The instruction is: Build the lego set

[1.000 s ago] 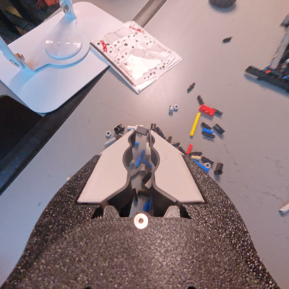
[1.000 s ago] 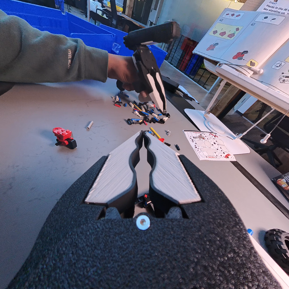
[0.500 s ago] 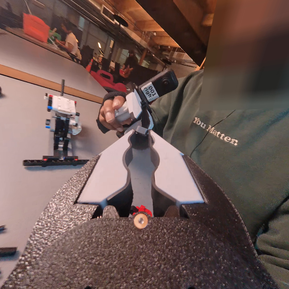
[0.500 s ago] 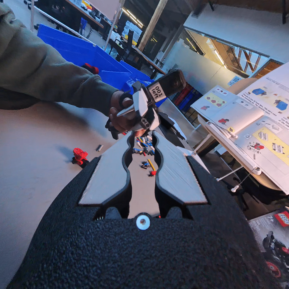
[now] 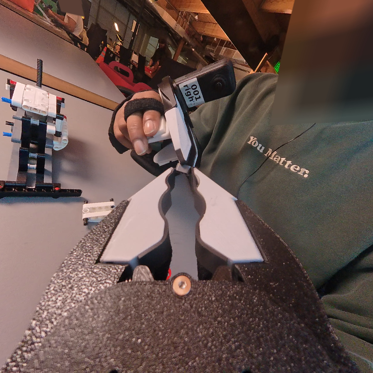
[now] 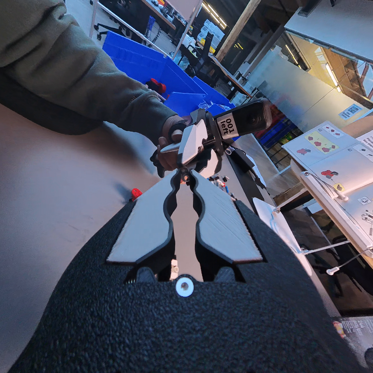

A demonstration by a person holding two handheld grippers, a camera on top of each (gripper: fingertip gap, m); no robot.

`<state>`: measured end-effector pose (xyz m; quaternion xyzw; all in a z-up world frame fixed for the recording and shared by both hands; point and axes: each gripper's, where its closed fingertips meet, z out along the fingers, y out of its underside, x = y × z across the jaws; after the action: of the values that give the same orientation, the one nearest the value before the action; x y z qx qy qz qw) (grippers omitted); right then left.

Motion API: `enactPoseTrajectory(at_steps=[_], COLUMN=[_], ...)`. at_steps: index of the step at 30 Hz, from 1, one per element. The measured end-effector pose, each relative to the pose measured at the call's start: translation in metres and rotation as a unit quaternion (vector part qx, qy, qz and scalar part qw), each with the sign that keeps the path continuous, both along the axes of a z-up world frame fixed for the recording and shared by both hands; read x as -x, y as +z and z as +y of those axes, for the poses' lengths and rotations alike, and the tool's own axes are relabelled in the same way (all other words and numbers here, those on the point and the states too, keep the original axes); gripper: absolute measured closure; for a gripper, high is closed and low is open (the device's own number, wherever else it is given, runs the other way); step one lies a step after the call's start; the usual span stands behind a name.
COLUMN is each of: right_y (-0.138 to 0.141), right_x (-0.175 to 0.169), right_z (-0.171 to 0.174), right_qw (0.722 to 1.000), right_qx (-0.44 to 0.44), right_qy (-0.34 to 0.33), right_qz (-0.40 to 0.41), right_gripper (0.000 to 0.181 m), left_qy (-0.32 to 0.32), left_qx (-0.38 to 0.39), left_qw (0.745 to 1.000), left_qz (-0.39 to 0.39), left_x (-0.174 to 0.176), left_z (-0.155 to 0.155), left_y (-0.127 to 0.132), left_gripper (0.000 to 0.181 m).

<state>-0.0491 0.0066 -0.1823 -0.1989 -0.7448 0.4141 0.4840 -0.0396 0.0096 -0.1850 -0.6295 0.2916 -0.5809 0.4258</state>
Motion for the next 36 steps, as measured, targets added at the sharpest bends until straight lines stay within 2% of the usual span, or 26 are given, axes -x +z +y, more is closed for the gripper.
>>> enactPoseTrajectory(at_steps=[3,6,11,14,17,22,25,29,33,36], right_y=[-0.003,-0.018,-0.061,-0.093,-0.115,-0.129,-0.129,-0.132,-0.119,-0.103], right_x=[-0.001,-0.002,-0.010,-0.016,-0.014,-0.014,-0.013,-0.014,-0.014,-0.012], right_z=[0.000,0.002,-0.001,-0.002,0.004,0.003,0.003,0.003,0.001,0.006], right_qw=[1.000,0.998,0.985,0.967,0.953,0.934,0.930,0.933,0.941,0.951], right_qx=[0.008,0.007,-0.022,-0.037,-0.041,-0.030,-0.020,-0.031,-0.009,0.024], right_qy=[0.002,0.004,0.018,0.017,-0.011,-0.029,-0.039,-0.039,-0.025,-0.020], right_qz=[-0.019,-0.062,-0.169,-0.251,-0.301,-0.354,-0.364,-0.358,-0.337,-0.307], right_gripper=[0.174,0.174,0.174,0.174,0.174,0.174,0.174,0.171,0.161,0.159], left_qy=[0.009,0.055,0.203,0.300,0.393,0.498,0.534,0.559,0.575,0.559], left_qx=[0.007,0.013,0.008,0.007,0.026,0.073,0.109,0.136,0.158,0.164], left_qw=[1.000,0.998,0.975,0.943,0.893,0.791,0.746,0.721,0.697,0.702], left_qz=[-0.002,-0.004,0.093,0.142,0.219,0.348,0.383,0.386,0.399,0.410], left_x=[0.000,0.009,0.039,0.062,0.093,0.153,0.182,0.201,0.215,0.215], left_z=[0.000,0.007,0.022,0.023,0.019,-0.002,-0.013,-0.019,-0.027,-0.031], left_y=[-0.001,-0.001,-0.022,-0.034,-0.056,-0.088,-0.100,-0.109,-0.114,-0.121], left_gripper=[0.167,0.157,0.151,0.149,0.150,0.150,0.149,0.149,0.149,0.151])
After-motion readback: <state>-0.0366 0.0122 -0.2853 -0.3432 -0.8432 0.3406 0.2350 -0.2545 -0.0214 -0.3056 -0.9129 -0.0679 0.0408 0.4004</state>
